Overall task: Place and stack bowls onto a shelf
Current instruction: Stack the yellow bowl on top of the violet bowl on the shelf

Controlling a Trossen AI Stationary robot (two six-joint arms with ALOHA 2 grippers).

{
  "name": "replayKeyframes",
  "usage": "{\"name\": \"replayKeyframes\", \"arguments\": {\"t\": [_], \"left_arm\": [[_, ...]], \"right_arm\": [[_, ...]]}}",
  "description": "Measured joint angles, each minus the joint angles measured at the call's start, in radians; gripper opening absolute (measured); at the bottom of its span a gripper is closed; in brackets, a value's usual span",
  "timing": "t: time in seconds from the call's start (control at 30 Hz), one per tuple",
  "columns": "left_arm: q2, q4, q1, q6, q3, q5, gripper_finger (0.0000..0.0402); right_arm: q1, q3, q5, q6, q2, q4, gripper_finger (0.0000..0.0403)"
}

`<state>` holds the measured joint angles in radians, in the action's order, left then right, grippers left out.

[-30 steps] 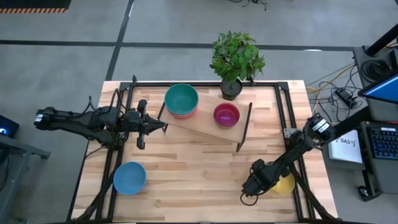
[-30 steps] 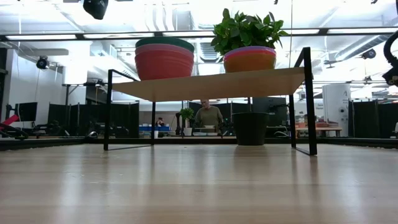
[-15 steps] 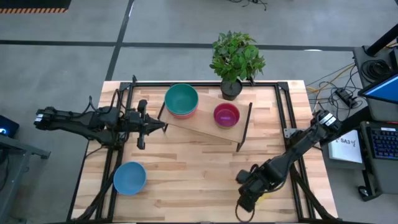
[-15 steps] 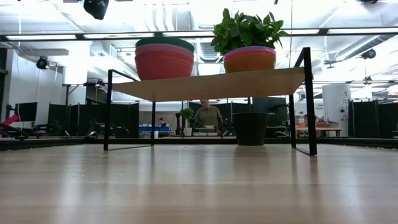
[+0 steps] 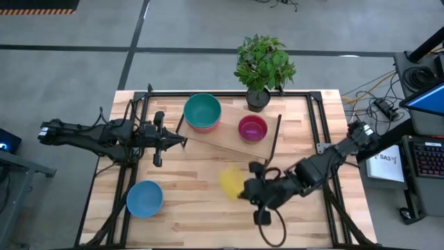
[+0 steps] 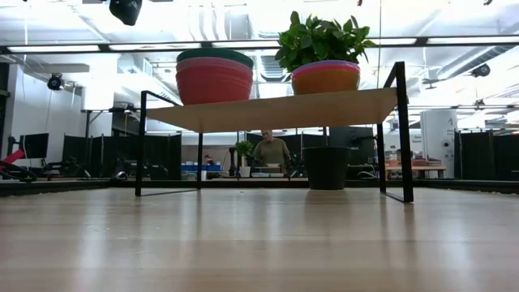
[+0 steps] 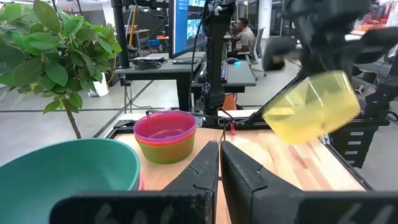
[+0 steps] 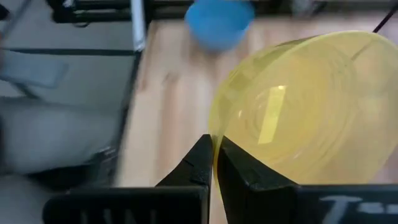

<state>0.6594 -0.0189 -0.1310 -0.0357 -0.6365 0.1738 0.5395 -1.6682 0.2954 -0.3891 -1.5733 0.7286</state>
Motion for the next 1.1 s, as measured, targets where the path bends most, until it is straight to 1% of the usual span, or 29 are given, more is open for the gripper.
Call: {"name": "replayKeyframes", "arguments": {"t": [0.1, 0.23, 0.33, 0.4, 0.5, 0.63, 0.7, 0.97, 1.1], "left_arm": [[0.0, 0.0, 0.0, 0.0, 0.0, 0.0, 0.0], [0.0, 0.0, 0.0, 0.0, 0.0, 0.0, 0.0], [0.0, 0.0, 0.0, 0.0, 0.0, 0.0, 0.0], [0.0, 0.0, 0.0, 0.0, 0.0, 0.0, 0.0], [0.0, 0.0, 0.0, 0.0, 0.0, 0.0, 0.0], [0.0, 0.0, 0.0, -0.008, 0.0, 0.0, 0.0], [0.0, 0.0, 0.0, -0.008, 0.0, 0.0, 0.0], [0.0, 0.0, 0.0, -0.008, 0.0, 0.0, 0.0], [0.0, 0.0, 0.0, -0.008, 0.0, 0.0, 0.0]], "right_arm": [[-0.038, -0.05, 0.076, 0.17, 0.0, 0.025, 0.0009], [-0.098, -0.115, 0.198, 0.32, 0.0, 0.191, 0.0009], [-0.157, -0.162, 0.279, 0.353, -0.001, 0.38, 0.0009], [-0.204, -0.184, 0.299, 0.342, -0.001, 0.492, 0.0009], [-0.274, -0.191, 0.29, 0.317, -0.001, 0.603, 0.0009], [-0.349, -0.161, 0.156, 0.355, -0.001, 0.633, 0.0009], [-0.375, -0.146, 0.121, 0.363, -0.002, 0.631, 0.0009], [-0.416, -0.126, 0.115, 0.378, -0.014, 0.65, 0.0011], [-0.424, -0.121, 0.115, 0.356, -0.014, 0.65, 0.0031]]}}
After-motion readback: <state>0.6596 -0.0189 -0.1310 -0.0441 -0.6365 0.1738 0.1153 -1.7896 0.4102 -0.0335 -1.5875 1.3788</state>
